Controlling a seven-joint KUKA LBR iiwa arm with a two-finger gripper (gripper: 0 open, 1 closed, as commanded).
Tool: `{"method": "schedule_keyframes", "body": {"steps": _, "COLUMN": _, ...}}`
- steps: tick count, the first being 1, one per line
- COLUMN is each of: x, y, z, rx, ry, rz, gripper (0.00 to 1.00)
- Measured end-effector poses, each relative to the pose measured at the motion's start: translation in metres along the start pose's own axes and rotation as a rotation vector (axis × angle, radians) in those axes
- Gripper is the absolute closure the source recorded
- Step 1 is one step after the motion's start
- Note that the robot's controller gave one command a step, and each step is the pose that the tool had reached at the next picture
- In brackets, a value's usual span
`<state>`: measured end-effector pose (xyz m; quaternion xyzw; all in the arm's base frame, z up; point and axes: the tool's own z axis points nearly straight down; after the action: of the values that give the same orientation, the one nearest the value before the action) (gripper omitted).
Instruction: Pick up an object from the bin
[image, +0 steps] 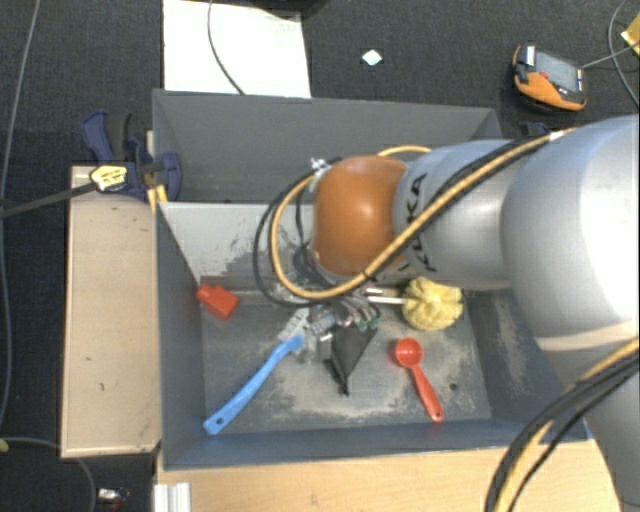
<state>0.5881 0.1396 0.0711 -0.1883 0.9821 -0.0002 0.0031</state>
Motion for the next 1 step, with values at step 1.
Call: {"method": "schedule_keyframes", "body": {"steps": 1, "x": 0.0424, "y": 0.0340, "z": 0.0000, "rx": -0.007, "ry": 0.003, "rz": -0.034, "gripper": 1.00}}
